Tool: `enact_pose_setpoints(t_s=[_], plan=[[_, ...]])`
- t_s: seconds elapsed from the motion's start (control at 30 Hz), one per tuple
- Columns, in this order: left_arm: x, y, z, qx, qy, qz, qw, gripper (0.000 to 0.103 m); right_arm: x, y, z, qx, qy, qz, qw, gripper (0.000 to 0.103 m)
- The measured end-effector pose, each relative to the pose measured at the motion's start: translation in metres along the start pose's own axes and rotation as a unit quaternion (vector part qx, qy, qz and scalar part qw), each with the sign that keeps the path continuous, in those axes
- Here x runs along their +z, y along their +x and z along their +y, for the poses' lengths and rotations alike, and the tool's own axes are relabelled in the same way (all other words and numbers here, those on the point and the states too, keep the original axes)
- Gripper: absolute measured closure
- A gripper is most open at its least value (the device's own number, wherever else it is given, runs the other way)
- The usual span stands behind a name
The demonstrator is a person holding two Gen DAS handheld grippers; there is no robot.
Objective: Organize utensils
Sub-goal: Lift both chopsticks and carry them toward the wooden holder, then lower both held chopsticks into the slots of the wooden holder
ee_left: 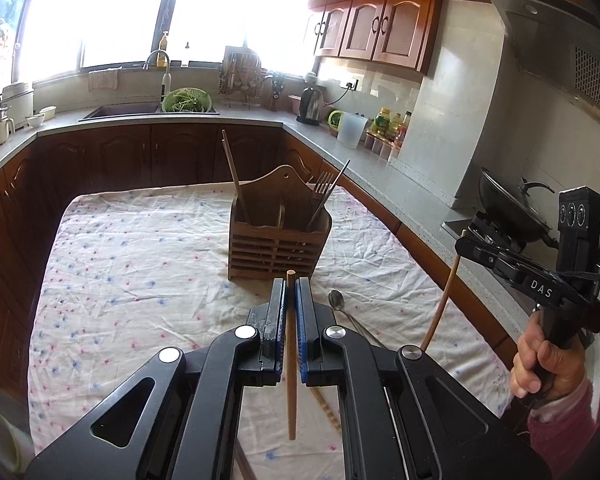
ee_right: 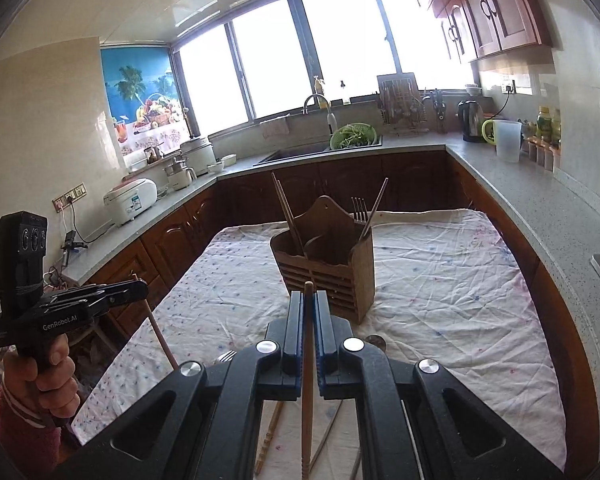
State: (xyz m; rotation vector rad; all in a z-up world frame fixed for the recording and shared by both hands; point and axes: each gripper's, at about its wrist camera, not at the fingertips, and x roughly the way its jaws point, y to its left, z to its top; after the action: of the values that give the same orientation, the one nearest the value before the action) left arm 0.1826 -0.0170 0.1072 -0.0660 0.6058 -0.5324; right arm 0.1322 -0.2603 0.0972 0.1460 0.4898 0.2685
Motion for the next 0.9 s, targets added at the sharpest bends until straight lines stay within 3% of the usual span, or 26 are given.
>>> enact_pose_setpoints(t_s=[0.53, 0.9], plan=[[0.051, -0.012, 0.014, 0.013, -0.013, -0.067, 0.9976, 0.099, 0.037, 0.012, -0.01, -0.014, 0.015, -0.056, 0.998, 0.098], [0.099, 0.006, 0.026, 0.023, -0.011, -0.104, 0.9943, 0.099, 0.079, 0.033, -0.02, -0.019, 0.022, -0.107, 0.994, 0.098]])
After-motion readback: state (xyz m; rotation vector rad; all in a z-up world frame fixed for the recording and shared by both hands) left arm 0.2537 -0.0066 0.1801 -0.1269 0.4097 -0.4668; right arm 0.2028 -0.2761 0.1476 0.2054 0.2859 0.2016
